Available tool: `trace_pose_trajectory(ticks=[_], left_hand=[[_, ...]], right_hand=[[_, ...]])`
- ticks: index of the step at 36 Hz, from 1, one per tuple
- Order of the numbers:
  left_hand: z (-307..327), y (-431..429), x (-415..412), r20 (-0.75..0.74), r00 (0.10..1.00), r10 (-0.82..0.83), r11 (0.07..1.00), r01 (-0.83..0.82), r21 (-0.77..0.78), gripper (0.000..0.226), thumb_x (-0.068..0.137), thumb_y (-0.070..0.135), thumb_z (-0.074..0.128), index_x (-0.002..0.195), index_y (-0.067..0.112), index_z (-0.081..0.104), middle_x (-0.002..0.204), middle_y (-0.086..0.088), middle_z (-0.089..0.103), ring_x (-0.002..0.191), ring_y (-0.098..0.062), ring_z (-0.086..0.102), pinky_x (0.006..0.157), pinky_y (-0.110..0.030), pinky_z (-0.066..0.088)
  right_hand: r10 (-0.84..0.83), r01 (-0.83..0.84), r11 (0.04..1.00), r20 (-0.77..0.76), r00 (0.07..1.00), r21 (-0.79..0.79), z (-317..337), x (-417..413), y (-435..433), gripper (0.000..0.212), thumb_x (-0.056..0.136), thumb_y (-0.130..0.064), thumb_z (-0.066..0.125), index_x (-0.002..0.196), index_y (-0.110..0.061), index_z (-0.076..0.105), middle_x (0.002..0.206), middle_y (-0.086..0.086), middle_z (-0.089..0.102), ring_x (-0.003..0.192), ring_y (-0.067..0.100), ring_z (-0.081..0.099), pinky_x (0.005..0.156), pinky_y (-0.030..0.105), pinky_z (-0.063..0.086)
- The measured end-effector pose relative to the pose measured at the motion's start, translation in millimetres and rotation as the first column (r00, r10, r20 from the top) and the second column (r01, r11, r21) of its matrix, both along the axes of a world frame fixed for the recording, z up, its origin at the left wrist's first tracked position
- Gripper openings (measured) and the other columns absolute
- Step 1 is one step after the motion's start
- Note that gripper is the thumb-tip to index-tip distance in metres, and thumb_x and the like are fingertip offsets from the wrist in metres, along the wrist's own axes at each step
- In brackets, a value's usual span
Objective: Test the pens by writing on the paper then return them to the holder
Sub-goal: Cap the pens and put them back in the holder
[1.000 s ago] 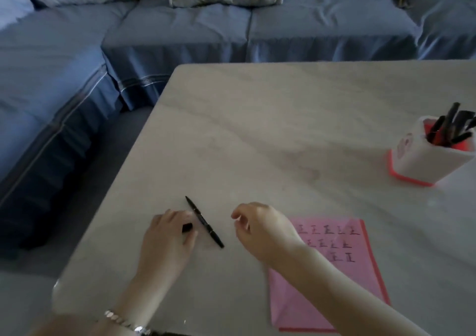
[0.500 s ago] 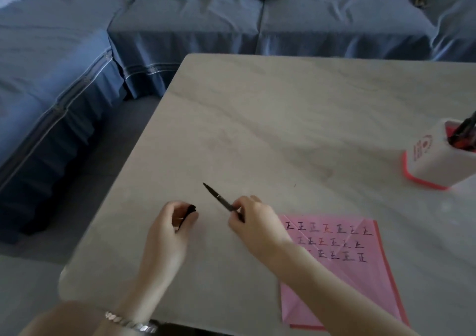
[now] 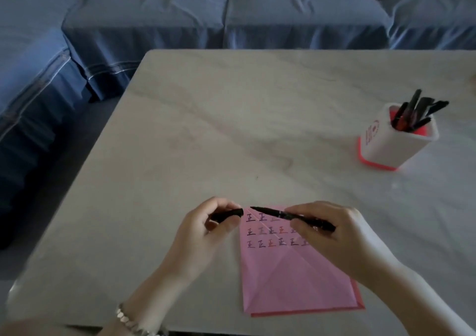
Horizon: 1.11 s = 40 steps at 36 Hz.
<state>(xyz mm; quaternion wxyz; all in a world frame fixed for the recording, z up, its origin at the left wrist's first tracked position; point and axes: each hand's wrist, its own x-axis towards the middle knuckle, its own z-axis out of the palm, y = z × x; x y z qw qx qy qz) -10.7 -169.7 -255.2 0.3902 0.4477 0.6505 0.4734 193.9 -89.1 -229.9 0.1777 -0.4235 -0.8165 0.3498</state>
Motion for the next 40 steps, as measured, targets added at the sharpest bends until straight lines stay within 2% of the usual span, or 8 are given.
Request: trace_pose_trajectory(ticks=[5,8,14,18,23,31,34,40], left_hand=[[-2.0,1.6,5.9,-0.039,0.998,-0.053,0.998,0.051,-0.047,0.019,0.081,0.011,0.068,0.082,0.029,0.067,0.083,0.015,0.069,0.076,-0.010,0.061,0.071,-0.019,0.046],[-0.3,1.7,11.0,-0.055,0.995,-0.084,0.995,0.080,-0.065,0.023,0.081,0.005,0.066,0.081,0.029,0.066,0.084,0.014,0.068,0.075,-0.009,0.060,0.071,-0.020,0.044],[3.4,0.8,20.7,-0.169,0.960,-0.224,0.974,0.220,-0.043,0.017,0.077,0.026,0.062,0.090,0.036,0.063,0.089,0.013,0.063,0.079,-0.011,0.059,0.071,-0.023,0.046],[9.0,3.0,25.6,-0.195,0.932,-0.305,0.952,0.303,-0.039,0.010,0.085,0.019,0.063,0.089,0.028,0.062,0.083,0.013,0.061,0.075,-0.003,0.057,0.066,-0.012,0.040],[19.0,8.7,36.2,-0.193,0.908,-0.371,0.927,0.375,-0.015,0.010,0.087,0.017,0.059,0.084,0.025,0.053,0.081,0.014,0.060,0.069,-0.002,0.055,0.063,-0.013,0.040],[26.5,22.6,47.3,-0.533,0.761,-0.369,0.857,0.500,0.121,0.010,0.087,0.036,0.046,0.087,0.026,0.047,0.066,0.024,0.043,0.063,0.011,0.042,0.057,-0.004,0.031],[31.2,29.1,54.9,-0.417,0.828,-0.375,0.895,0.440,0.070,0.011,0.087,0.029,0.057,0.082,0.020,0.053,0.058,0.018,0.047,0.055,0.002,0.043,0.052,-0.009,0.031],[28.9,51.1,67.6,0.203,0.881,-0.427,0.848,0.468,-0.249,0.020,0.086,0.008,0.060,0.070,0.014,0.050,0.055,0.006,0.050,0.046,-0.008,0.041,0.047,-0.015,0.035]], right_hand=[[0.019,-0.020,1.000,0.009,1.000,0.023,-8.7,4.5,-5.7,0.028,0.074,-0.047,0.055,0.098,-0.060,0.050,0.097,-0.032,0.059,0.072,0.008,0.061,0.062,0.026,0.052],[0.034,-0.035,0.998,0.013,0.999,0.047,-10.0,7.3,-7.7,0.035,0.077,-0.039,0.062,0.099,-0.061,0.047,0.098,-0.030,0.058,0.072,0.008,0.060,0.061,0.026,0.051],[0.046,-0.046,0.999,0.010,0.999,0.009,-7.5,6.5,-10.7,0.039,0.076,-0.034,0.069,0.098,-0.057,0.047,0.092,-0.038,0.057,0.078,-0.001,0.060,0.062,0.018,0.049],[0.008,-0.012,0.997,-0.058,0.998,-0.070,-2.0,9.4,-9.5,0.031,0.071,-0.031,0.074,0.086,-0.053,0.058,0.079,-0.030,0.065,0.069,0.002,0.061,0.059,0.014,0.046],[-0.125,0.078,0.973,-0.215,0.969,-0.217,3.6,14.4,-8.7,0.034,0.066,-0.013,0.079,0.065,-0.046,0.071,0.065,-0.017,0.071,0.060,0.006,0.065,0.059,0.016,0.050],[-0.261,0.083,0.907,-0.394,0.881,-0.413,15.6,22.5,-9.6,0.033,0.067,0.010,0.072,0.057,-0.021,0.073,0.045,-0.001,0.062,0.041,0.002,0.053,0.044,0.010,0.038],[-0.262,0.119,0.924,-0.376,0.889,-0.363,17.7,25.5,-8.2,0.030,0.068,0.006,0.073,0.060,-0.023,0.072,0.045,-0.007,0.061,0.041,0.001,0.052,0.044,0.008,0.037],[-0.100,0.087,0.992,-0.141,0.985,-0.097,20.4,41.4,3.8,0.018,0.070,-0.012,0.076,0.067,-0.029,0.074,0.045,-0.023,0.057,0.041,0.002,0.049,0.043,0.008,0.032]])
